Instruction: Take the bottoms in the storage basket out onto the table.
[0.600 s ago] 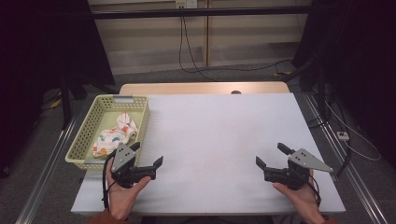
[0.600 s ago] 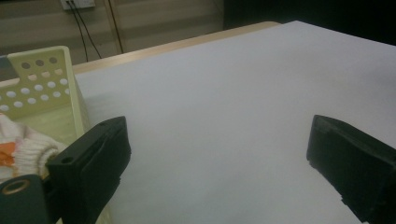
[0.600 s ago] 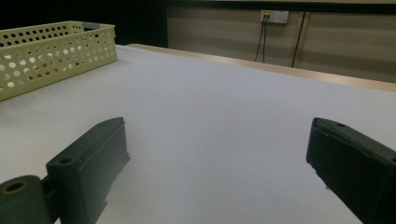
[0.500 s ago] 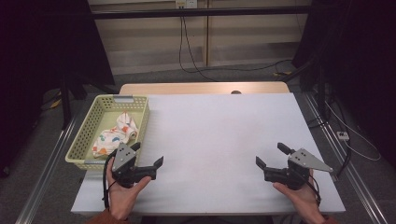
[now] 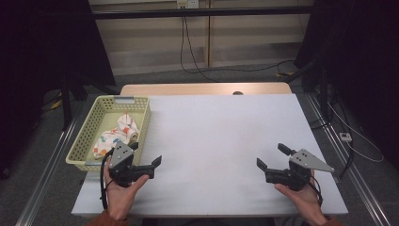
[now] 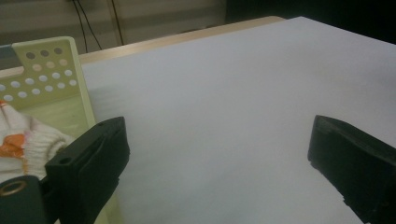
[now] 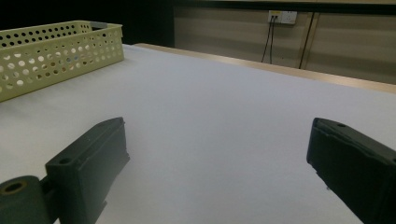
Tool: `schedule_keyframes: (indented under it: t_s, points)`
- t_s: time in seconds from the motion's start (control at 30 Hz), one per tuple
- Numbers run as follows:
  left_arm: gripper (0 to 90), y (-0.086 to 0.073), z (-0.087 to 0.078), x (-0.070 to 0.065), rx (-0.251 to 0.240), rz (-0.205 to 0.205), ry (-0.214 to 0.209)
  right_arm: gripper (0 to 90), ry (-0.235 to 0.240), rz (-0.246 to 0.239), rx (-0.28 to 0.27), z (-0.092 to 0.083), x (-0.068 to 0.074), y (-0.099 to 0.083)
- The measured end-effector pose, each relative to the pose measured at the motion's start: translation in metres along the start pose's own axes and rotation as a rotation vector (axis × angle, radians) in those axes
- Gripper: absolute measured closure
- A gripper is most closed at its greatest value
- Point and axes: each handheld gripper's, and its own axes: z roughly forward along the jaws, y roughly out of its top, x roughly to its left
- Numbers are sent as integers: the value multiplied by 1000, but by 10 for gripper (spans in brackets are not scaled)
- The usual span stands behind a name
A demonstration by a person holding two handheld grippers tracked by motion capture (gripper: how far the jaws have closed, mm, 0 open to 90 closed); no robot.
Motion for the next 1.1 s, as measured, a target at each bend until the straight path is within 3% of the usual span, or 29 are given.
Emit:
schedule_keyframes:
  t_s: [0.3, 0.77, 1.1]
  points:
    - [54, 7, -8, 10, -19, -13, 17, 48, 1, -2, 5, 1, -1, 0]
    - [55, 15, -12, 22, 7, -19, 22, 47, 3, -4, 11, 2, -1, -1]
    - [54, 25, -21, 35, 14, -20, 48, 41, 7, 1, 20, 3, 2, 0]
